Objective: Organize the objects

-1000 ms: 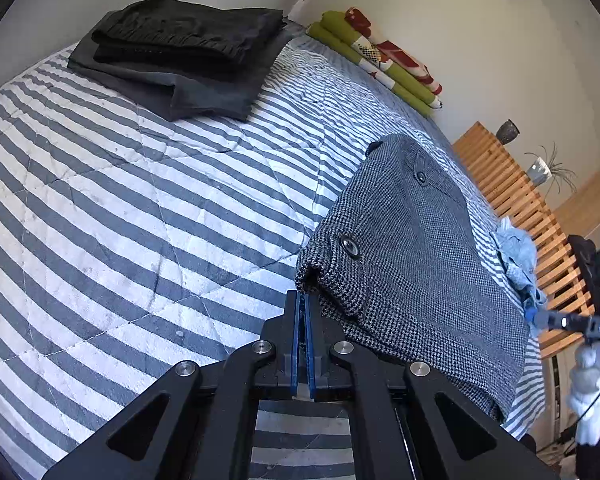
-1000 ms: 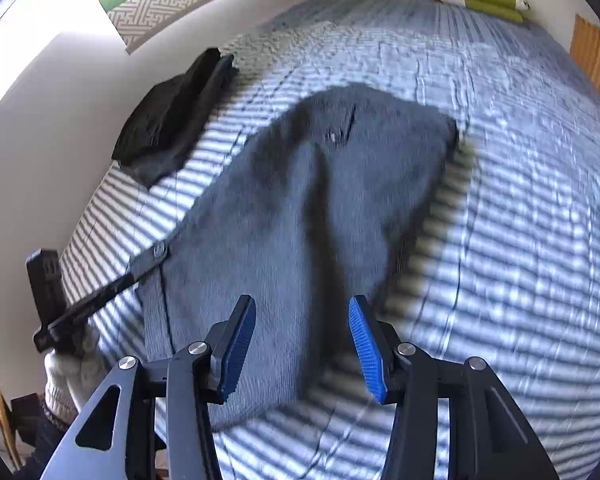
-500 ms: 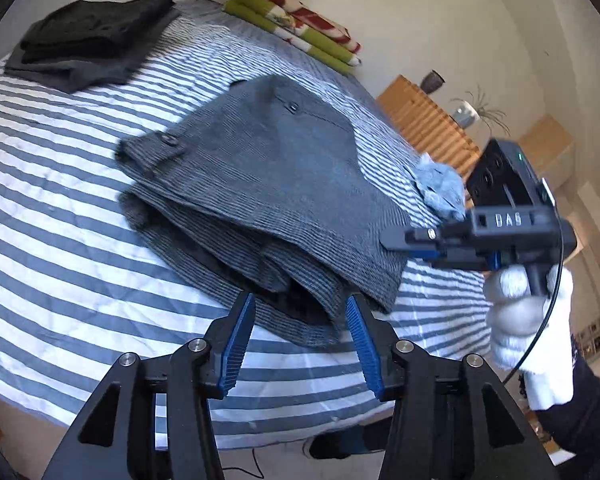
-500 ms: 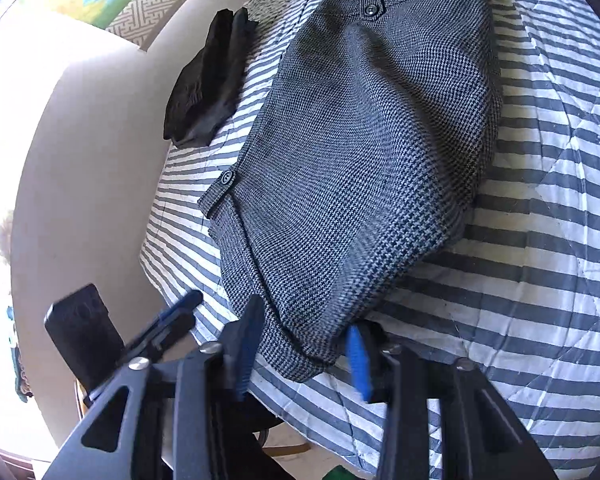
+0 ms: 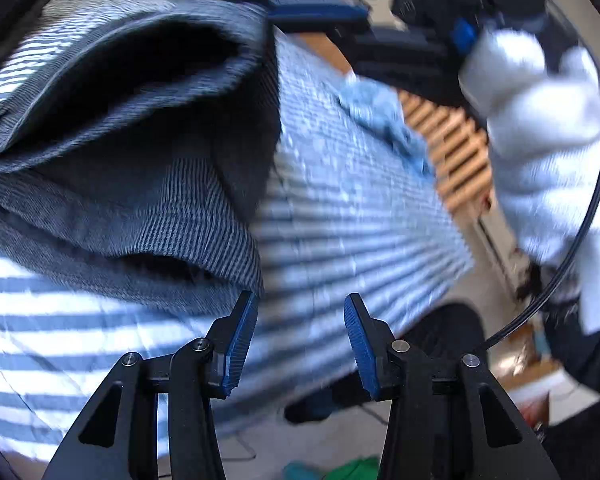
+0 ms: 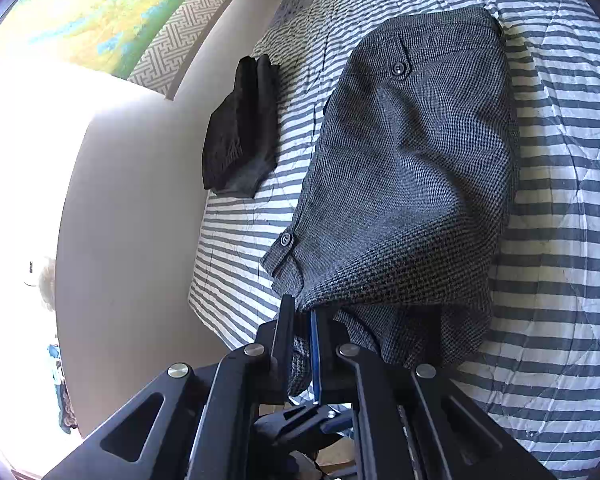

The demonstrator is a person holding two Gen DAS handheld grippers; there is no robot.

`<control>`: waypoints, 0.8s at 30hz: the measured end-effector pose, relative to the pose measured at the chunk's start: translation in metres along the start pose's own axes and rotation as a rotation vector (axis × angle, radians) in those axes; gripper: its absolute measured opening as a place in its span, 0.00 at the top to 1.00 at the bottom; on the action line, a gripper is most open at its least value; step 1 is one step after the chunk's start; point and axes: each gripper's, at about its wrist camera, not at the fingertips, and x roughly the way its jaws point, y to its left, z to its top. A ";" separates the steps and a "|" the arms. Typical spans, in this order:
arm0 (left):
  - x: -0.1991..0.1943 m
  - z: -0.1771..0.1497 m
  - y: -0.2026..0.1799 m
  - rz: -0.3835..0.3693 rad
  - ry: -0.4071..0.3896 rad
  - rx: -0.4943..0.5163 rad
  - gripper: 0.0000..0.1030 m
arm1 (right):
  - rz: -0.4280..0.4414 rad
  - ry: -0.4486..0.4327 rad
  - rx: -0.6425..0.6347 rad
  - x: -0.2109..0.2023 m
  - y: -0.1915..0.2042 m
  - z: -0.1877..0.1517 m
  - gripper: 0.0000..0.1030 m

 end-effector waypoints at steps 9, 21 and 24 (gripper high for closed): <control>-0.087 0.011 0.026 0.138 -0.185 -0.054 0.53 | -0.125 0.163 -0.020 0.013 -0.053 -0.053 0.90; -0.128 0.093 0.151 0.499 -0.257 -0.225 0.47 | -0.192 0.062 -0.188 0.002 -0.027 -0.062 0.55; -0.124 0.098 0.178 0.491 -0.236 -0.294 0.46 | -0.226 0.095 -0.211 0.024 -0.029 -0.071 0.55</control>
